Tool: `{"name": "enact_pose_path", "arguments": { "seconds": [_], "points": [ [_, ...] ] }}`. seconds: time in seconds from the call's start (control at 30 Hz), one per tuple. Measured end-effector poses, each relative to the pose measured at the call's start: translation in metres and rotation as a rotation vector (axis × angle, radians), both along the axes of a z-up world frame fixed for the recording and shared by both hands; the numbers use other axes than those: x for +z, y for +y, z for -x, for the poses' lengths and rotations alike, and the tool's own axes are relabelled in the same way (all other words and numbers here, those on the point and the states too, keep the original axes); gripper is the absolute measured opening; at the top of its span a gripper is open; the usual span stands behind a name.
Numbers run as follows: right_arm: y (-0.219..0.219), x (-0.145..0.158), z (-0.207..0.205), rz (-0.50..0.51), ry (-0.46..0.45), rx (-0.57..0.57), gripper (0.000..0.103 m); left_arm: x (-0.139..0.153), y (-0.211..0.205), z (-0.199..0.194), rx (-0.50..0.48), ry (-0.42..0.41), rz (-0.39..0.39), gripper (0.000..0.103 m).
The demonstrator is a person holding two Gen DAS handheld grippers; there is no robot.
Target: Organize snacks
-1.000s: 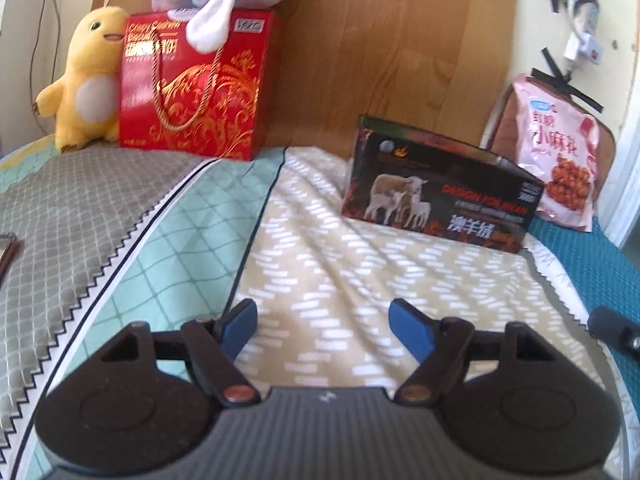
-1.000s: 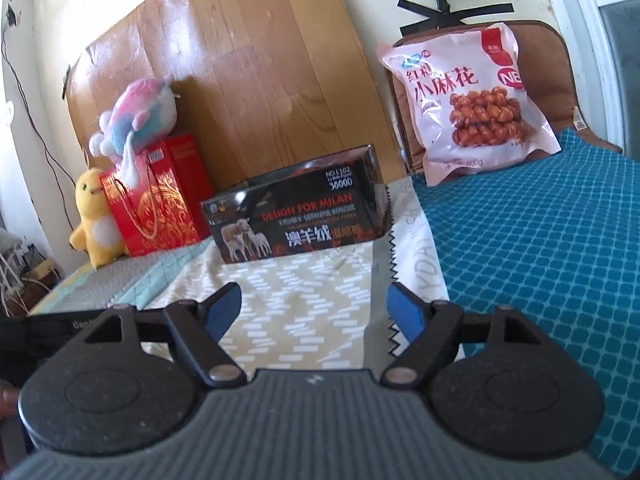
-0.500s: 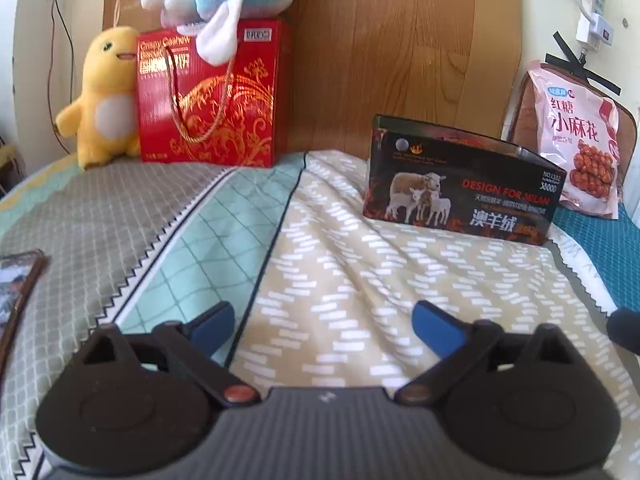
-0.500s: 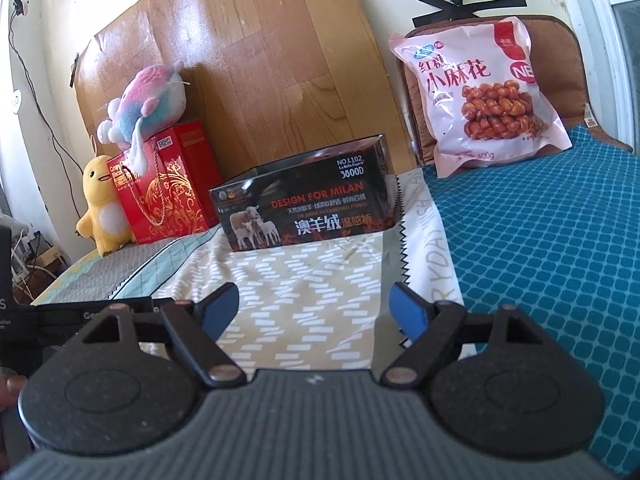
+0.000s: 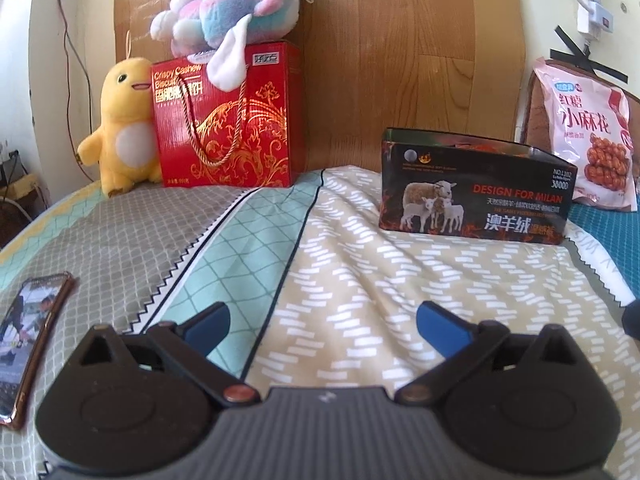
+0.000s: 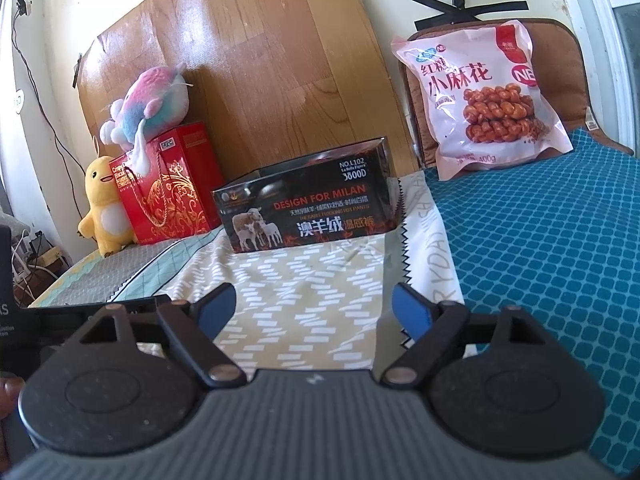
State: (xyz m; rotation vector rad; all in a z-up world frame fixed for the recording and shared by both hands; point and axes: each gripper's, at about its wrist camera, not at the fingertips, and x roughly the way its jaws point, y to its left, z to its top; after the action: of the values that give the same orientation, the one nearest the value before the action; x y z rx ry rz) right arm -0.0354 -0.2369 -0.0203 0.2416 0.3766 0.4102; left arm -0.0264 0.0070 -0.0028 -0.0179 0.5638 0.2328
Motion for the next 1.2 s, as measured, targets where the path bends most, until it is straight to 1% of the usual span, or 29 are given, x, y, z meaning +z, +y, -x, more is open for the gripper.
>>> {"name": "enact_pose_path", "arguments": {
  "seconds": [0.13, 0.3, 0.4, 0.47, 0.53, 0.6, 0.67, 0.8, 1.2],
  "points": [
    [0.001, 0.000, -0.001, 0.004, 0.005, 0.000, 0.088, 0.000, -0.003, 0.000, -0.005, 0.005, -0.019, 0.103],
    [0.001, 0.000, -0.001, 0.008, 0.009, 0.001, 0.088, 0.000, -0.002, 0.001, -0.011, -0.005, -0.011, 0.103],
    [0.002, 0.000, -0.002, 0.008, 0.011, 0.003, 0.088, 0.000, -0.004, 0.002, -0.033, -0.009, -0.007, 0.103],
    [0.002, 0.000, -0.002, 0.008, 0.013, 0.001, 0.088, 0.000, -0.007, 0.004, -0.044, -0.004, -0.013, 0.103],
    [0.001, 0.000, -0.002, 0.007, 0.012, -0.001, 0.089, -0.003, -0.012, 0.006, -0.056, 0.018, -0.037, 0.103],
    [0.001, 0.000, -0.002, 0.006, 0.012, -0.003, 0.090, -0.002, -0.015, 0.009, -0.073, 0.001, -0.050, 0.103],
    [0.001, 0.000, -0.002, 0.005, 0.013, -0.005, 0.090, -0.001, -0.014, 0.011, -0.069, -0.008, -0.045, 0.103],
    [0.000, 0.000, -0.002, 0.003, 0.014, -0.008, 0.091, -0.001, -0.008, 0.009, -0.056, 0.005, -0.016, 0.103],
    [0.001, 0.000, -0.002, 0.004, 0.014, -0.008, 0.091, -0.003, -0.008, 0.008, -0.041, 0.014, -0.022, 0.103]
  ]
}}
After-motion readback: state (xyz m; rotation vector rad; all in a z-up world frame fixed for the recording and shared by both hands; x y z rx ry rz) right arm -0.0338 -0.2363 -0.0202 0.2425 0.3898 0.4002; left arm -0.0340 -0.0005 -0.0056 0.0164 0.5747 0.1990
